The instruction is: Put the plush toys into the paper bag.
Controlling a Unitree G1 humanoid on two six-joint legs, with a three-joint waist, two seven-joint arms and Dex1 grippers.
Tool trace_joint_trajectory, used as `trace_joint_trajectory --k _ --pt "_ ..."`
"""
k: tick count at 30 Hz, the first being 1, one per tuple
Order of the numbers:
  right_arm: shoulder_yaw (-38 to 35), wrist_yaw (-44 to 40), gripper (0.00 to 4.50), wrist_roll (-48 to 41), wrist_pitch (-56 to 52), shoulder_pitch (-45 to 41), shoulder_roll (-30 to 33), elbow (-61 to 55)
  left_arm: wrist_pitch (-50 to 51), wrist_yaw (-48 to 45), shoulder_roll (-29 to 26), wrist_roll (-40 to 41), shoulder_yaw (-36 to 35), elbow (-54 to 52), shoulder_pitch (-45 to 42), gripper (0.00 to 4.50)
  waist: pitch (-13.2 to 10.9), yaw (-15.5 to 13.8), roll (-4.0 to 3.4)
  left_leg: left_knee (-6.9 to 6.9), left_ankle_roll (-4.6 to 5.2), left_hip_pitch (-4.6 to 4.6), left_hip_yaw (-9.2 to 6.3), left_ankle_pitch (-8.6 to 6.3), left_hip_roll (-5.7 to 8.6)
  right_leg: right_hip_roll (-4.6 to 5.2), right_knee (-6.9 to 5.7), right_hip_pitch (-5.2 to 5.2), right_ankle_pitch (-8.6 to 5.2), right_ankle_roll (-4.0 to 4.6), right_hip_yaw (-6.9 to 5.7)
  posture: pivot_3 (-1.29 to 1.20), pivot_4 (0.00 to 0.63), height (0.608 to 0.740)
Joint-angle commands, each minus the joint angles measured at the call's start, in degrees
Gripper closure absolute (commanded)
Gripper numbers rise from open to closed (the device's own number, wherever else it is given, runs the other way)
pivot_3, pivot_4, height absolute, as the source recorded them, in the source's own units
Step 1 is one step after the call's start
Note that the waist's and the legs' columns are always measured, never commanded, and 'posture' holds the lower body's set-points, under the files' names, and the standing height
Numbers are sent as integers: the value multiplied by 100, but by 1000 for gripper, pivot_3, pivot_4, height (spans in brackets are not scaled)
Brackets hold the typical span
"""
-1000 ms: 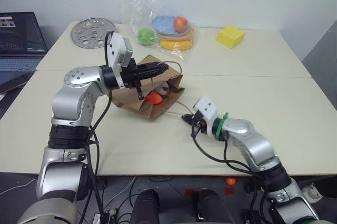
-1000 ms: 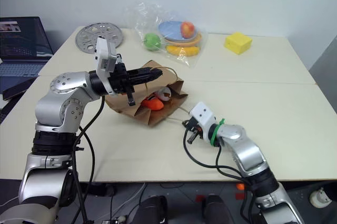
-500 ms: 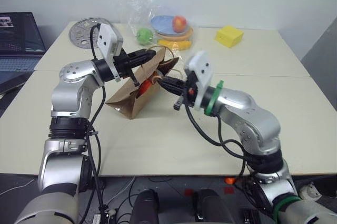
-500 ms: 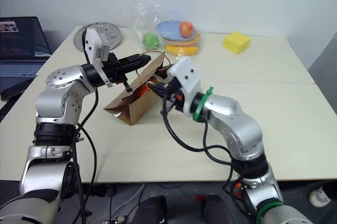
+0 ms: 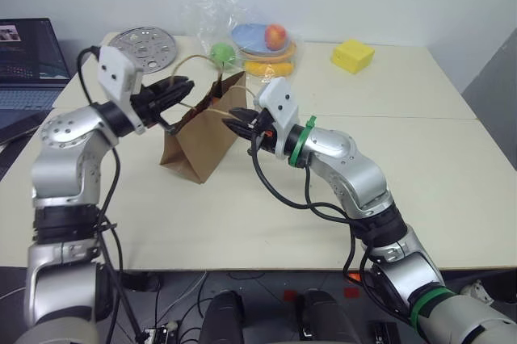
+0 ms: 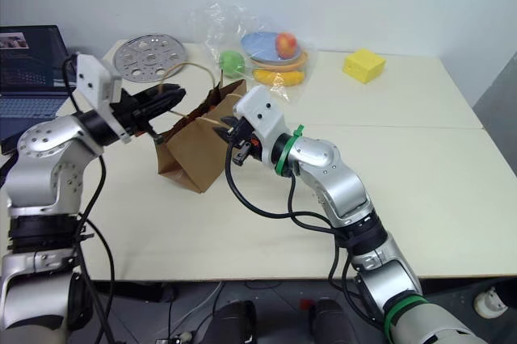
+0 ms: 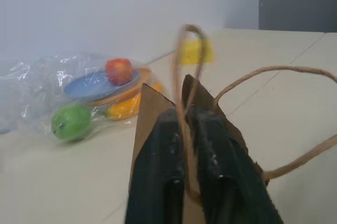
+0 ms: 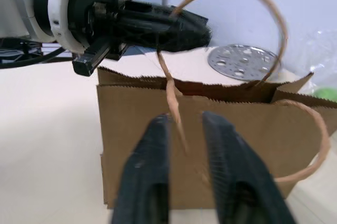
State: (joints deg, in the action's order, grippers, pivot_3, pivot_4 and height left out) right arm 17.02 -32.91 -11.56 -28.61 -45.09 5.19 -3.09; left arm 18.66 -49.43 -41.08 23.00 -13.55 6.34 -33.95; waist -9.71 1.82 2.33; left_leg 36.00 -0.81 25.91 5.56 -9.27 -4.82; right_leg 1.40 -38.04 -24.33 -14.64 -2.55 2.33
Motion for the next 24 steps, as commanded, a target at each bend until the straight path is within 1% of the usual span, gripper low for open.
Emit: trace_joint_trajectory --k 1,2,5,7,9,10,14,17,21,22,24 --pt "-183 -191 2174 -142 206 -197 6 -173 194 101 -191 291 -389 -610 125 2669 0 -7 0 0 0 0 -1 0 0 0 -1 -1 0 0 -2 0 150 740" --pt "-224 -233 1737 -187 204 -211 25 -201 274 116 -239 364 -471 -730 194 2306 0 -11 0 0 0 0 -2 0 -1 0 -1 -1 0 1 -3 0 150 740" --pt "-395 -317 643 -371 136 -254 83 -375 563 166 -370 627 -762 -1138 489 1414 0 -5 1 -1 -2 -1 -1 -1 -3 1 0 0 -1 3 -5 0 150 740" --pt "-518 -433 0 -562 1 -269 181 -544 722 207 -387 813 -995 -1368 787 781 0 -5 0 -2 -3 -1 1 -2 -2 4 2 0 -1 4 -5 0 150 740" --pt "-676 -553 0 -804 -166 -307 297 -755 819 217 -386 960 -1212 -1582 1095 142 0 1 0 -3 -5 -2 5 -3 -3 9 3 -1 -2 5 -5 0 150 740" --pt "-742 -588 0 -908 -237 -329 339 -833 849 223 -383 1022 -1273 -1657 1189 34 0 1 0 -4 -6 -3 7 -4 -2 12 2 -2 -3 7 -5 0 150 740" --pt "-1190 -614 0 -1577 -770 -529 478 -1176 1009 348 -428 1193 -1433 -1944 1492 34 0 -9 0 -4 -8 -2 2 -4 -5 12 1 -4 -6 14 -13 0 150 740" --pt "-1301 -563 0 -1755 -1015 -507 634 -1296 866 340 -443 1024 -1437 -1938 1821 34 1 -2 1 -9 -38 -7 10 -23 -3 23 1 -3 -28 54 -10 0 150 740" --pt "-1247 -586 0 -1823 -1364 -14 1139 -1707 626 499 -183 919 -1432 -1911 2281 34 3 -17 5 -18 -44 -10 15 -27 5 43 6 -3 -37 71 -12 0 150 740" --pt "-1246 -573 0 -1879 -1475 97 1225 -1824 541 585 -78 879 -1403 -1898 2342 34 3 -18 4 -22 -44 -9 14 -27 4 72 5 -3 -40 75 -14 0 150 740" --pt "-1270 -526 0 -1992 -1651 236 1307 -1985 398 710 82 810 -1344 -1859 2403 34 2 -14 5 -23 -42 -5 22 -26 7 76 7 -6 -40 75 -12 0 150 740"
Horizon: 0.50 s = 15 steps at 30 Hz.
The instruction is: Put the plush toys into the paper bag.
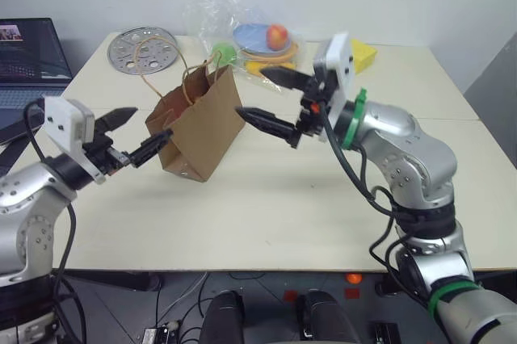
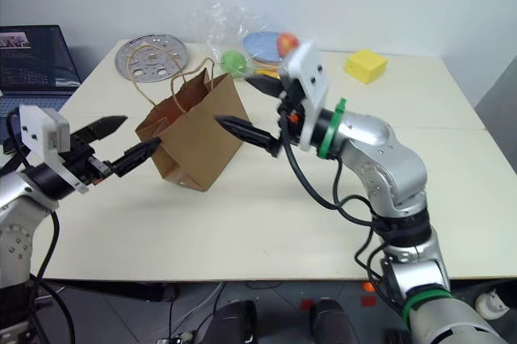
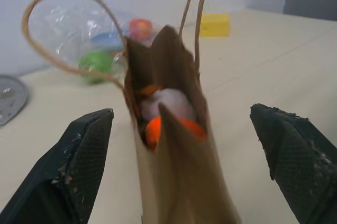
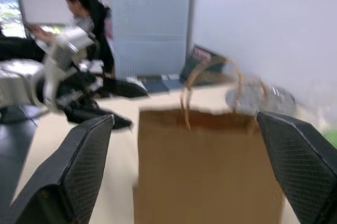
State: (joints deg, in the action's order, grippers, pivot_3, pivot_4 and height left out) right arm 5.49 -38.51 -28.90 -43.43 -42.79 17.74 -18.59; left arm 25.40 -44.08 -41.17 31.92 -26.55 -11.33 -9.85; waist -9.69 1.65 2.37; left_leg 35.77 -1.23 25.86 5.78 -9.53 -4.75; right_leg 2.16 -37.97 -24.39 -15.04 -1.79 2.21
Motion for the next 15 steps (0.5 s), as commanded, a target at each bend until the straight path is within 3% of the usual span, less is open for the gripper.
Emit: trace_joint_trajectory --k 1,5,15 --pt "-134 61 0 -310 -243 47 70 -487 -324 214 154 -108 -19 -70 2 34 0 4 1 1 0 0 5 0 6 0 1 -1 0 -1 3 0 150 740" --pt "-101 235 0 -467 -515 353 124 -897 -653 250 612 -247 334 121 72 34 2 5 3 1 7 -3 8 4 9 -4 0 1 2 -3 4 0 150 740" --pt "-152 298 0 -1015 -1041 410 499 -1415 -1152 583 1014 -778 911 868 -480 34 1 -7 4 4 30 -2 9 18 13 -11 3 3 2 -5 0 0 150 740"
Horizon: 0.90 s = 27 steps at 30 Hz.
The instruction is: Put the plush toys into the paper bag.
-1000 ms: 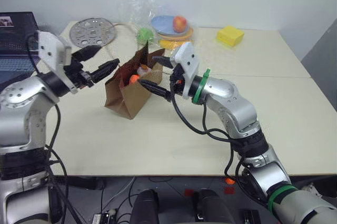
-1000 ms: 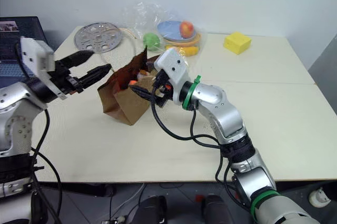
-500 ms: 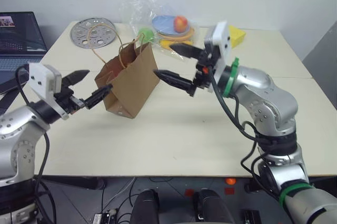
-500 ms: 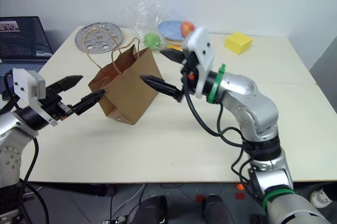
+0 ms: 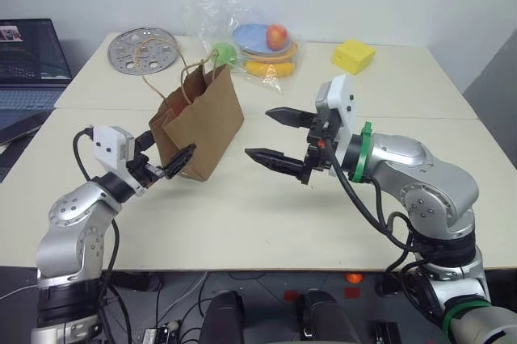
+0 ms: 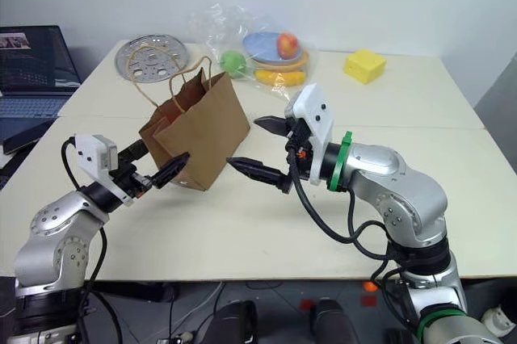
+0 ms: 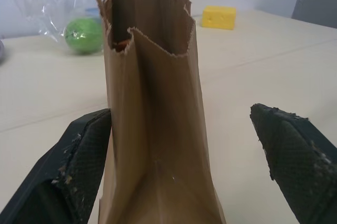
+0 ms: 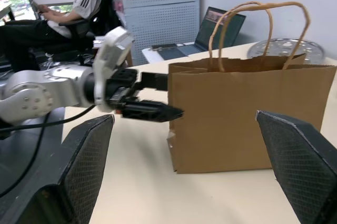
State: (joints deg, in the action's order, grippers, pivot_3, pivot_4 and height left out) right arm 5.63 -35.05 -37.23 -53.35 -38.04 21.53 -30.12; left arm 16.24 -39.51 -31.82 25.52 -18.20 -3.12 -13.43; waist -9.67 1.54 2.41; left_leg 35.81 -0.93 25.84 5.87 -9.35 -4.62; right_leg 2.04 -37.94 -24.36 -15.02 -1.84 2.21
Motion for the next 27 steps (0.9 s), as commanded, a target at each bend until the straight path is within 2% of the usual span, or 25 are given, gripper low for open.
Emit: trace_joint_trajectory --k 1,7,10,22,23,27 --pt "-193 -24 0 -218 -70 -95 159 -261 -323 227 132 -262 144 117 -140 34 0 7 0 -1 1 0 3 0 0 1 2 1 0 0 4 0 150 740" --pt "-250 87 0 -278 -57 -103 341 -214 -457 662 443 -578 345 315 -68 34 0 7 1 -2 4 1 6 0 -3 -2 6 0 1 -3 4 0 150 740" --pt "-253 135 0 -212 10 -38 394 -165 -501 739 548 -545 350 290 -125 609 0 8 1 -2 4 0 4 0 -4 -4 4 0 1 -3 2 0 150 740" --pt "-326 334 0 -52 173 145 531 -139 -452 757 489 -465 296 398 -400 4257 0 8 1 -1 4 1 4 0 -2 -3 6 1 2 -4 4 0 150 740" --pt "-341 347 0 -46 183 157 549 -138 -446 731 467 -447 290 418 -449 4478 0 6 1 -1 5 1 4 1 -2 -3 6 1 2 -4 3 0 150 740" --pt "-629 317 0 -163 73 162 784 -241 25 265 263 -93 439 355 -973 4478 -2 -5 4 0 5 4 2 1 0 -4 6 0 2 -5 1 0 150 740"
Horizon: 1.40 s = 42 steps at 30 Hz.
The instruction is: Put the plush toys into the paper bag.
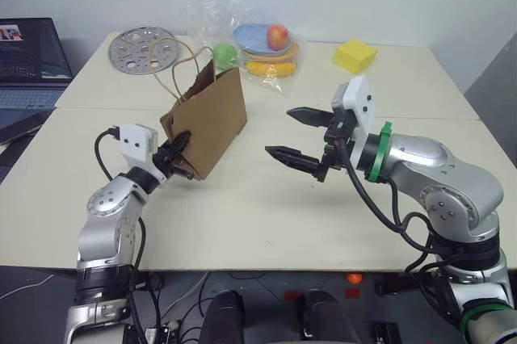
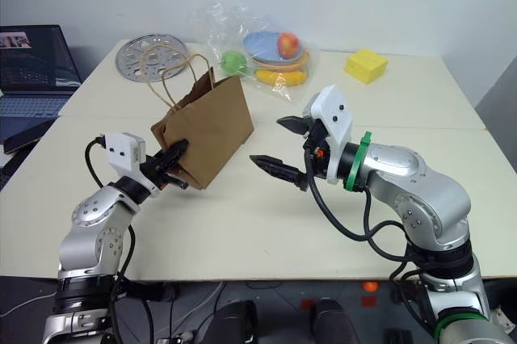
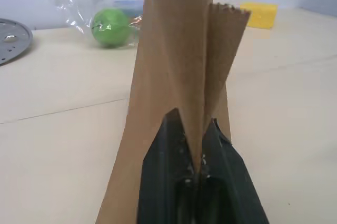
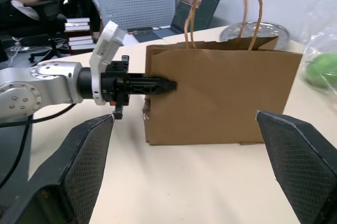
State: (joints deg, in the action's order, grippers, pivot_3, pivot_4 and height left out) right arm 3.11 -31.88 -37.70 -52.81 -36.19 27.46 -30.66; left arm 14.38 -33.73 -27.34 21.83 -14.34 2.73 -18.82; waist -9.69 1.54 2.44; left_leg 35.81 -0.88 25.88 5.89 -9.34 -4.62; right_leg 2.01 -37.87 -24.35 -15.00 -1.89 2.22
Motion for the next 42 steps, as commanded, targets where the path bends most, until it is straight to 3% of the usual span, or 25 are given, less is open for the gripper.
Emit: trace_joint_trajectory --k 1,9,15,22,26,31,37,40,42 --pt "-557 -70 0 -230 -99 -56 390 -244 326 -431 -218 337 134 -217 -658 4478 -1 -18 2 1 0 1 0 0 1 0 1 0 0 0 -1 0 150 740" --pt "-2445 -635 0 -2286 -1590 -352 2382 -90 1284 -2528 -298 1154 1042 56 -1895 4478 -6 -107 3 -4 12 6 4 -11 7 2 29 9 -3 -6 1 0 150 740" --pt "-3779 -1060 0 -3755 -2613 470 3862 -107 549 -4723 -118 578 2102 1928 -2751 4478 -7 -108 0 -9 16 2 -15 -20 2 -16 27 9 -16 -14 0 0 150 740" --pt "-4282 -270 0 -4332 -2334 1188 3951 -245 -481 -5784 326 65 2323 3558 -3264 4478 -7 -74 1 12 20 7 -48 -21 6 -16 30 17 -9 -32 11 0 150 740" --pt "-4327 -210 0 -4239 -2175 1426 4106 -183 -1223 -5824 567 -254 2336 4183 -3273 4478 -7 -70 0 17 20 6 -54 -20 8 -13 30 21 -8 -35 10 0 150 740" --pt "-4199 -193 0 -4291 -1961 1544 4207 -123 -1480 -5864 598 -320 2158 4420 -3468 2949 -7 -72 1 16 20 14 -58 -20 10 -12 32 19 -7 -38 8 0 150 740" --pt "-4080 -604 0 -3753 -1669 1859 4289 27 -1200 -5877 107 -283 2106 3925 -3342 1169 -7 -43 -1 15 20 14 -71 -20 5 -26 29 20 5 -63 8 0 150 740" --pt "-4392 -953 0 -3173 -1541 2371 4295 236 -660 -5708 -593 -182 1711 3419 -3351 237 -8 -18 1 16 20 15 -75 -20 3 -28 28 19 4 -62 5 0 150 740" --pt "-4658 -1097 0 -2631 -1293 2879 4129 424 -132 -5351 -1130 -127 1400 2898 -3297 6 -9 13 3 15 20 16 -79 -20 1 -31 27 18 4 -63 3 0 150 740"
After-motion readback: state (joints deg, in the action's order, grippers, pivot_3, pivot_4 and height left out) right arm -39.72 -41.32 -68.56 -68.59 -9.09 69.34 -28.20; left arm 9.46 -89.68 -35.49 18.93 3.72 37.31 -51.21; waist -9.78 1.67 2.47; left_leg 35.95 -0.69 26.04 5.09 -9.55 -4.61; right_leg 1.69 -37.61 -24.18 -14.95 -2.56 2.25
